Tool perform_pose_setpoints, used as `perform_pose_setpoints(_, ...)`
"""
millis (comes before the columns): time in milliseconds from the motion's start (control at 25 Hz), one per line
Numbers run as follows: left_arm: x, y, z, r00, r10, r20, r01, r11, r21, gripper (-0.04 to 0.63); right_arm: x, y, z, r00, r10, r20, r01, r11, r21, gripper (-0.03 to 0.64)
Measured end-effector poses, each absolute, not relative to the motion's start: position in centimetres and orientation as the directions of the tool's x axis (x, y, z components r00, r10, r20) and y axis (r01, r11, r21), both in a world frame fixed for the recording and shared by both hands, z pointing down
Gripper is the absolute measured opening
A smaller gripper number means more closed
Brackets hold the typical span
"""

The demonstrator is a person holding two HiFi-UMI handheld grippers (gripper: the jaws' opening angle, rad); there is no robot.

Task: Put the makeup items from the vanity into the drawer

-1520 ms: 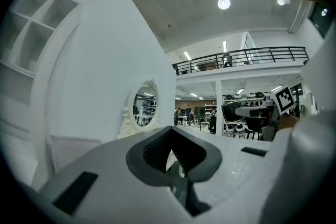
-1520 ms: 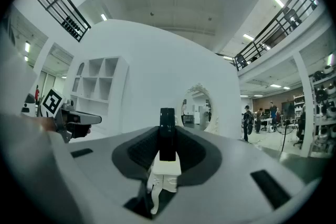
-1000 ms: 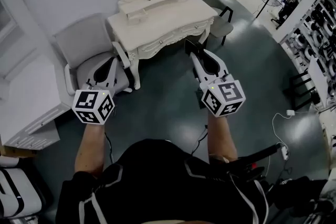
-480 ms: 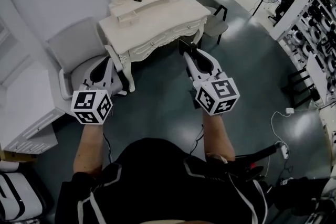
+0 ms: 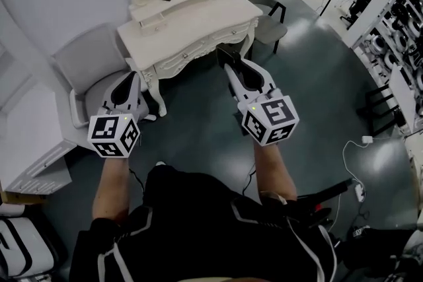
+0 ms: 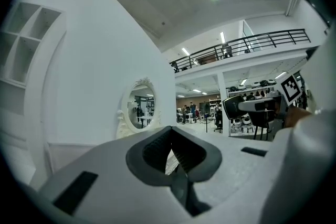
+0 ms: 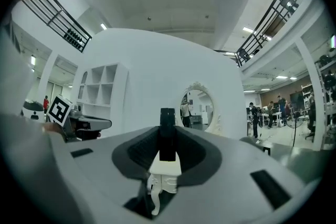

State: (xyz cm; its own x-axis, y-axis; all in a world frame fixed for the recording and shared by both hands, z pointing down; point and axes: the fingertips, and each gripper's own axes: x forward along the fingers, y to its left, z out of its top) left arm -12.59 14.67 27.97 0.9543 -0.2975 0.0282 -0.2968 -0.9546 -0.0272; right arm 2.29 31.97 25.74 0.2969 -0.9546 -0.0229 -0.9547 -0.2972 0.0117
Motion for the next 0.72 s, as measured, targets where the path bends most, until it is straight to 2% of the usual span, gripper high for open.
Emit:
perform_pose_setpoints(320, -8.3, 10.2, 28.6, 0.978, -0.21, 0.009, -0.21, -0.978, 0.017, 0.003, 5.9, 27.5, 25.1, 0.328, -0.944, -0.04, -0.943, -0.33, 0.052, 0.095)
perform_pose_setpoints(720, -3.7, -1.0, 28.0, 0.985, -0.172, 0.002, -0.172, -0.985, 0.006, 0.003, 9.3, 17.2, 25.5, 0.363, -0.932, -0.002, -0.931, -0.363, 0.036, 0.096)
